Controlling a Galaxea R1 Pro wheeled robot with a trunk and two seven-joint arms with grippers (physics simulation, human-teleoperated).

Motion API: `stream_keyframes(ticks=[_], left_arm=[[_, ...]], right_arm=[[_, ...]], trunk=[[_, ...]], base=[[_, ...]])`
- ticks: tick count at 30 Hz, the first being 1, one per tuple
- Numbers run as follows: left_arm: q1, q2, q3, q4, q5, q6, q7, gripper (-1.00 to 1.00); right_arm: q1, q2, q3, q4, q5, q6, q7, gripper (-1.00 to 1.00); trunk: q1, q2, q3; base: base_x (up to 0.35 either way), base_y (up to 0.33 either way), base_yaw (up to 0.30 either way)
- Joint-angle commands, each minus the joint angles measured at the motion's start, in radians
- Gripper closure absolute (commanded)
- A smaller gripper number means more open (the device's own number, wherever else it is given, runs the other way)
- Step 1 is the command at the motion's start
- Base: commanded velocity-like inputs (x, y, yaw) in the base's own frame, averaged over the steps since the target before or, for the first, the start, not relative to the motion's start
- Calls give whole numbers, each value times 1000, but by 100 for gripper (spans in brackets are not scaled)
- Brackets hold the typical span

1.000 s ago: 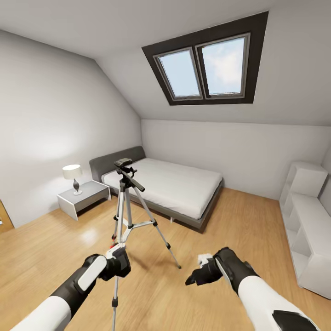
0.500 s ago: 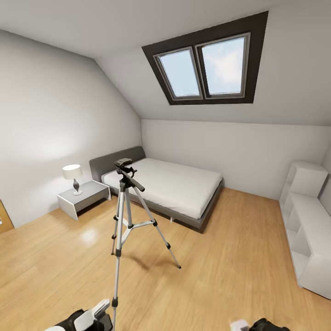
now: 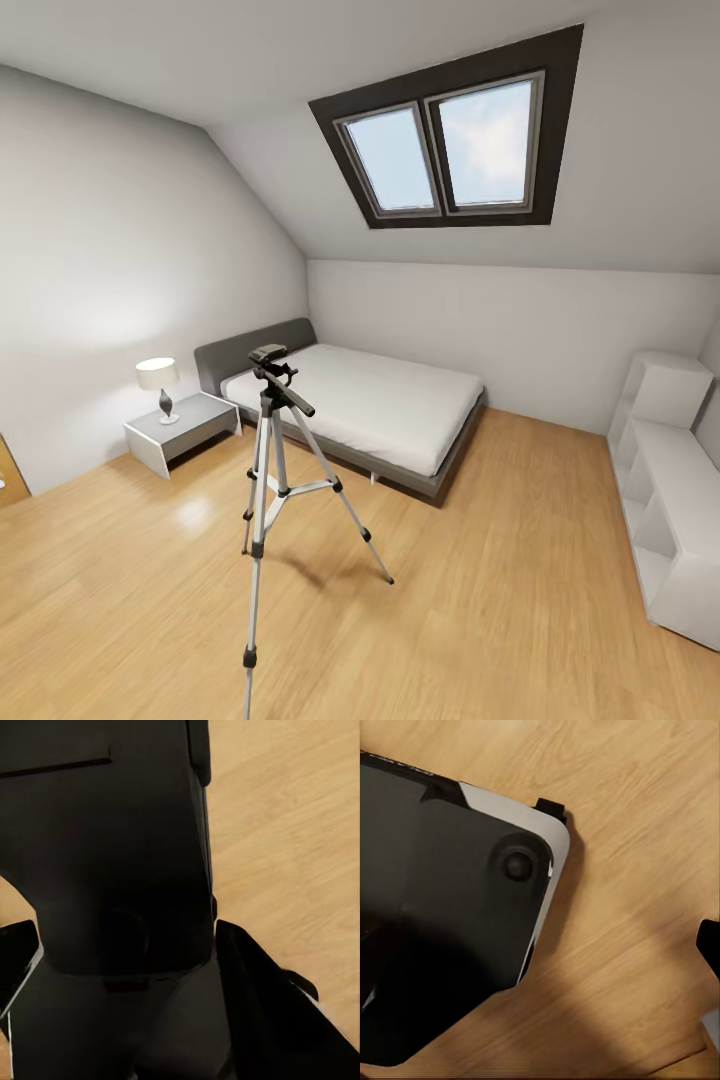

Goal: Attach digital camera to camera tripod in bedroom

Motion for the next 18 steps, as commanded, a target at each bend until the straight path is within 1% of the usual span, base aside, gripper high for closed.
stream_keyframes(ticks=[1,2,3,6,7,8,9,10,11,14,15,18], left_arm=[[7,-1,-10,-1,3,-6,2,100],[13,-1,-10,0,0,-13,2,100],[23,-3,-11,0,-11,-24,2,100],[34,-10,-11,0,-38,-34,2,100],[41,-18,-11,0,-60,-40,2,100],[44,-22,-10,0,-72,-43,2,100],[51,-29,-10,0,-94,-48,2,100],[53,-32,-10,0,-104,-49,2,100],[57,-35,-10,1,-122,-52,2,100],[60,-35,-11,1,-141,-54,2,100],[62,-33,-11,1,-148,-56,2,100],[63,-29,-11,1,-155,-58,2,100]], right_arm=[[11,-1,-9,1,8,-10,0,-100],[21,-1,-11,1,8,-23,-1,-100],[42,-1,-16,1,6,-51,-4,-100],[70,-1,-31,1,-3,-92,-7,-100],[83,-1,-43,1,-14,-112,-8,-100],[88,-1,-47,1,-21,-119,-9,-100],[96,-2,-55,1,-36,-129,-11,-100],[98,-3,-58,1,-45,-133,-14,-100],[102,-5,-65,1,-67,-141,-23,-100],[105,-15,-82,0,-115,-153,-52,-100],[106,-24,-99,0,-158,-166,-80,-100],[107,-31,-124,0,-229,-193,-129,-100]], trunk=[[0,-1,0],[0,-1,0],[0,-1,0],[0,-1,0],[0,-1,0],[0,-1,0],[0,-1,0],[0,-1,0],[0,-1,0],[0,-1,0],[0,-1,0],[0,-1,0]], base=[[0,0,0],[0,0,0],[0,0,0],[0,0,0],[0,0,0],[0,0,0],[0,0,0],[0,0,0],[0,0,0],[0,0,0],[0,0,0],[0,0,0]])
